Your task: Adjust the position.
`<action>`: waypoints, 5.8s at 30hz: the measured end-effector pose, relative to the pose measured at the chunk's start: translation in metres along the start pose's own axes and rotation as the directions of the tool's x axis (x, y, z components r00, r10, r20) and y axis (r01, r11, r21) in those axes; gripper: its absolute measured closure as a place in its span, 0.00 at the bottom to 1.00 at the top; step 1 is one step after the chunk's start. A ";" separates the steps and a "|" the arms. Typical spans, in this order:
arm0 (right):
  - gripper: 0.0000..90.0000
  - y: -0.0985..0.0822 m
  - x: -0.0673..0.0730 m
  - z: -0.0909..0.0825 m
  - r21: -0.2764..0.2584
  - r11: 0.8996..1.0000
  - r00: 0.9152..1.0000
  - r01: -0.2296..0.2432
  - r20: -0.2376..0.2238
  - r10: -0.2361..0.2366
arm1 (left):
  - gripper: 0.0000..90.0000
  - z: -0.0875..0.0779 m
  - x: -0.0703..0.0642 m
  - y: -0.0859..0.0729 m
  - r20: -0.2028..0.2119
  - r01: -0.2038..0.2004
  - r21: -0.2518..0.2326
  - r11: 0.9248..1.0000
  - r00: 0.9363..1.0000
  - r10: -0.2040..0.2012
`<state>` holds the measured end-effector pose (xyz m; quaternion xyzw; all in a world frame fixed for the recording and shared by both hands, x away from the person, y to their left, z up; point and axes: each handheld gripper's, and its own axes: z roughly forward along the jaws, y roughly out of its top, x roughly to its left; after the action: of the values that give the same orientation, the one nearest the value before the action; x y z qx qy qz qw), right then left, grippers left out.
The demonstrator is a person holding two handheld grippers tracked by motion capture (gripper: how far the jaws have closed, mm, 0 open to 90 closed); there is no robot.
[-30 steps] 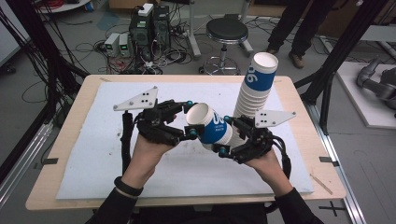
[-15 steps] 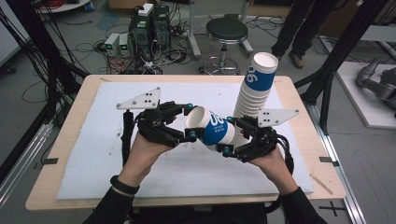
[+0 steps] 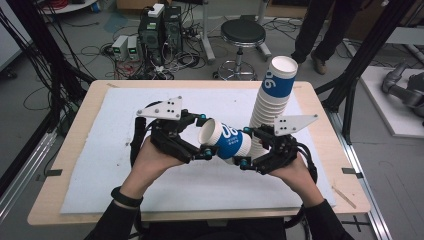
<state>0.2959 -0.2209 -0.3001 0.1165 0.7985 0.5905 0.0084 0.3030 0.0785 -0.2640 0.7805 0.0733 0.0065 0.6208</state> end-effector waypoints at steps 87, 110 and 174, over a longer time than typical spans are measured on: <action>0.23 0.008 0.002 -0.017 -0.068 0.998 0.999 0.011 0.050 -0.008 | 0.32 0.000 0.006 -0.008 0.015 -0.019 -0.006 1.000 1.000 0.019; 0.15 0.012 0.003 -0.021 -0.168 0.985 0.998 -0.039 0.043 0.047 | 0.32 -0.006 0.012 -0.013 0.072 0.010 -0.199 0.980 0.997 0.004; 0.22 0.008 0.004 -0.006 0.012 1.000 1.000 0.003 0.006 -0.003 | 0.31 0.011 -0.001 -0.004 0.043 -0.098 0.176 0.979 0.995 0.092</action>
<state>0.2923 -0.2237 -0.2902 0.1172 0.8022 0.5854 0.0110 0.3025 0.0683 -0.2700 0.8355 0.0255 0.0161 0.5486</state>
